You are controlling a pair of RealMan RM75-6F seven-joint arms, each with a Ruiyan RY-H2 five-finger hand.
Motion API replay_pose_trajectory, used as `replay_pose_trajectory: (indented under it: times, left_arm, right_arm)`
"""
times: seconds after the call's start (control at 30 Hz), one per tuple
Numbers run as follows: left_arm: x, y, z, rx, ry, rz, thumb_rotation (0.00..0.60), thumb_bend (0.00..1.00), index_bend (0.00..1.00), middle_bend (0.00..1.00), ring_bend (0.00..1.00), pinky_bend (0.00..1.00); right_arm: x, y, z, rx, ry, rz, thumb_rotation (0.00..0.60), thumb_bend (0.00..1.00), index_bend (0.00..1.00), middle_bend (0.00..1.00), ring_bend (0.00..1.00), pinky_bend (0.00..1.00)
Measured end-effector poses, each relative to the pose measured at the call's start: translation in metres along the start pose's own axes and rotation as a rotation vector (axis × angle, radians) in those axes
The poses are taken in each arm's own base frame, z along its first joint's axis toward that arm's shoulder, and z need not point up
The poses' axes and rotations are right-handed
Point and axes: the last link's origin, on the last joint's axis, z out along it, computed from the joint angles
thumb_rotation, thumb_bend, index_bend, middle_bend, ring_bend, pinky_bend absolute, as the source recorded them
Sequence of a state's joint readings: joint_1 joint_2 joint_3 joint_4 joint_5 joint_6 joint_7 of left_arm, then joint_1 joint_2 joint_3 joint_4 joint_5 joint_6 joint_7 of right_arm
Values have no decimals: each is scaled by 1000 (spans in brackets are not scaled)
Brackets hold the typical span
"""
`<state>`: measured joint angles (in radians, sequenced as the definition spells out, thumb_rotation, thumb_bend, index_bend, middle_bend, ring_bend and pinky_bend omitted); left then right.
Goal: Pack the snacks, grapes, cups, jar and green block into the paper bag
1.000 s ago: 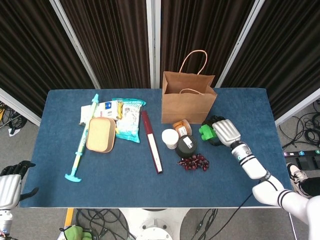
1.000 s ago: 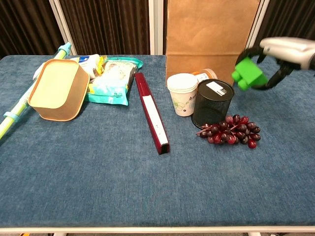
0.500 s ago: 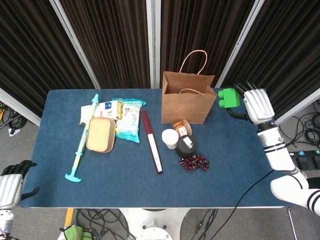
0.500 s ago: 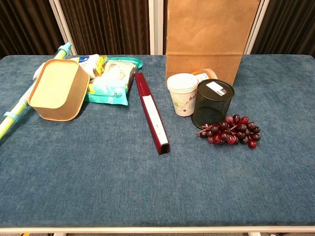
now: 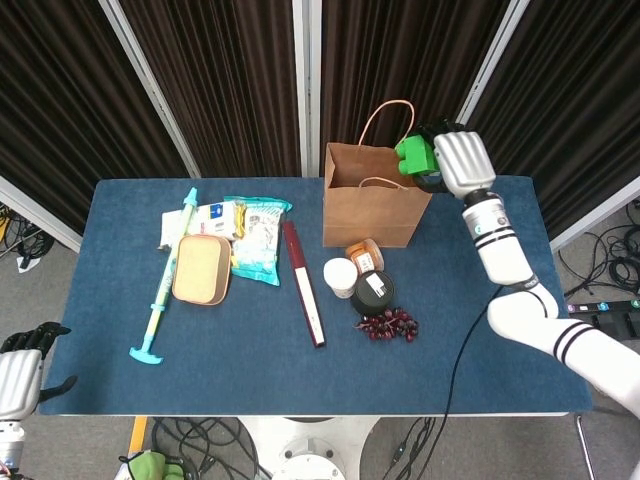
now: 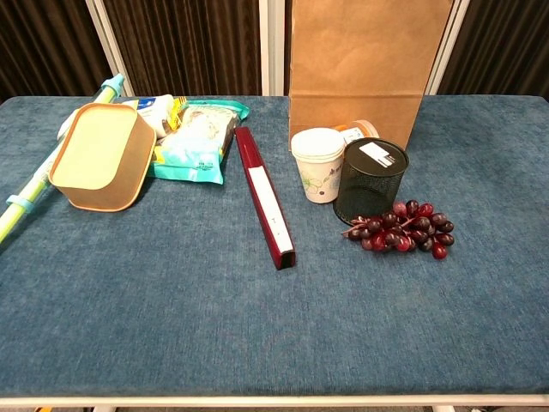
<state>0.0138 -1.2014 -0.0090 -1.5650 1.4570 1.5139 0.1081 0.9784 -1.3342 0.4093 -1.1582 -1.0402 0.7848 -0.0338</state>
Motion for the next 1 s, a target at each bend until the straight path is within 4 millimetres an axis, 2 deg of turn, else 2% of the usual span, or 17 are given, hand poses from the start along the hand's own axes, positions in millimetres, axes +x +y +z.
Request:
replay_pose_trajectory:
  times: [0.07,0.13,0.2,0.23,0.33,0.53,0.6,0.73,0.8,0.87,1.0]
  left_arm:
    - [0,0,0,1,0,0,600,40,356,347,311,264]
    - [0,-1,-1,5,0,0,600,41,356,347,311,264]
    - [0,-2,-2,11,0,-1,600,41,356,347,311,264]
    - [0,-2,-2,13,0,-1,600,41,356,347,311,264]
    - [0,-3,-3,15,-2,-2,600,40,356,347,311,264]
    - [1,-1,0,2,2,1,600,41,356,347,311,264]
    - [1,0,0,0,4,2,600,41,356,347,311,264]
    - [2,0,-1,2,10,1,600,41,356,347,311,264]
    - [2,0,-1,4,12,-3,600,41,356,347,311,264]
    - [2,1,-1,0,12,-1,600,40,356,347,310,264]
    - [5,2,0,-17,22,3,600,42,356,347,311,264]
  right_arm:
    - [-8,-10,7,3,-27,9,600,255,193,246,82,203]
    - [-14,-19,11,14,-56,17,600,250,67,165,36,167]
    - [-19,-23,12,21,-79,24,600,247,5,93,6,130]
    - [-21,-24,11,23,-91,26,600,245,0,49,0,106]
    - [-20,-23,9,22,-105,31,600,240,0,0,0,70]
    - [-10,-19,-3,32,-78,103,600,239,0,4,0,68]
    - [-5,-20,-10,51,-62,136,600,234,0,39,0,77]
    - [7,-17,-35,122,-7,212,600,226,0,169,68,218]
    - [11,-12,-50,153,25,235,600,220,0,206,94,244]
    - [14,1,-71,176,58,254,600,202,5,233,110,257]
    - [10,34,-115,162,78,274,600,184,85,299,170,305]
